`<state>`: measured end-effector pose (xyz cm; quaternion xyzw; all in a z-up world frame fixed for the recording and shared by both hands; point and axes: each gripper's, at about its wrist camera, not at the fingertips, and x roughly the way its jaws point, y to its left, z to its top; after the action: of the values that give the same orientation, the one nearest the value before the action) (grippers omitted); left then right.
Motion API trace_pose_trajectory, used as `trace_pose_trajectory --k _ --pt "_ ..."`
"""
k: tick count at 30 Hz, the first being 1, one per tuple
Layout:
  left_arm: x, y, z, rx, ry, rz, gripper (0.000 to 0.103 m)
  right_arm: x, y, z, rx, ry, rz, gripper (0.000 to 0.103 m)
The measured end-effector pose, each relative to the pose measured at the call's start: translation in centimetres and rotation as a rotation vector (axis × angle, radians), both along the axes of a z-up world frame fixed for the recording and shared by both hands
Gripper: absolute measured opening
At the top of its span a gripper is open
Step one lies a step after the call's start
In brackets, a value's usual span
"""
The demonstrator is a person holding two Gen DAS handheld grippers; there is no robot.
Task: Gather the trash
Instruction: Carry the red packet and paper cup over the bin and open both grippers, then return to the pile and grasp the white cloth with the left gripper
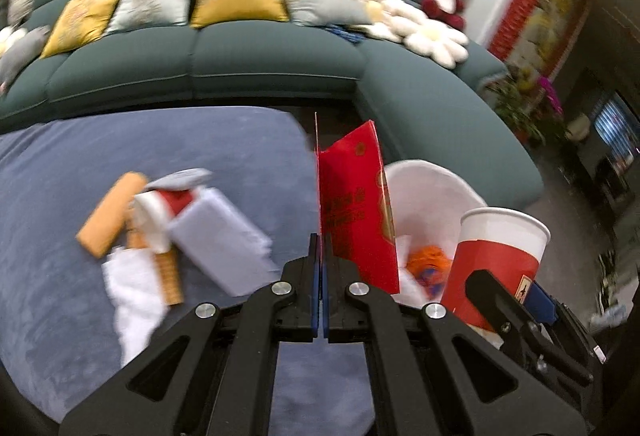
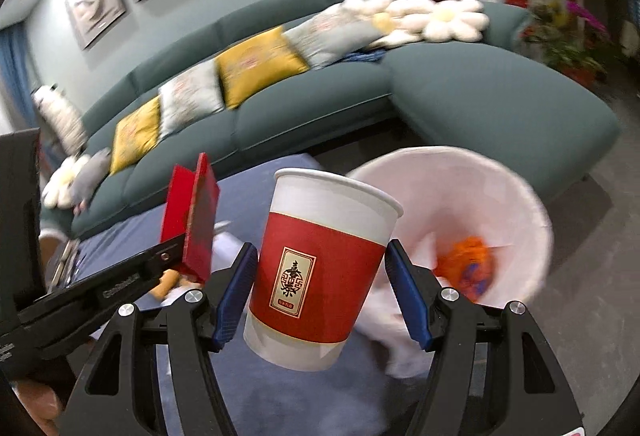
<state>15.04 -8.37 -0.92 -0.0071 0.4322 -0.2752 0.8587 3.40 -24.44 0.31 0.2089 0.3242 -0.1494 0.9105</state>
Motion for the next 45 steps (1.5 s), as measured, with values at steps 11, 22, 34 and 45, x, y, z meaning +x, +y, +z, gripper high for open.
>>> trace_pose_trajectory --k 11,22,34,45 --pt "-0.9 -9.9 -1.9 -0.002 0.068 -0.163 0.000 -3.4 -9.0 -1.2 0.010 0.010 -0.182 0.063" --pt "0.3 -12.7 -5.2 0.039 0.133 -0.169 0.017 -3.1 -11.1 -3.0 0.034 0.028 -0.204 0.063" --pt "1.0 -8.7 -4.9 0.045 0.092 -0.070 0.047 -0.3 -10.0 -3.0 0.025 0.024 -0.160 0.066" --pt "1.3 -3.8 -4.6 0.062 0.061 0.057 0.069 1.1 -8.2 -2.0 -0.006 0.017 -0.131 0.075"
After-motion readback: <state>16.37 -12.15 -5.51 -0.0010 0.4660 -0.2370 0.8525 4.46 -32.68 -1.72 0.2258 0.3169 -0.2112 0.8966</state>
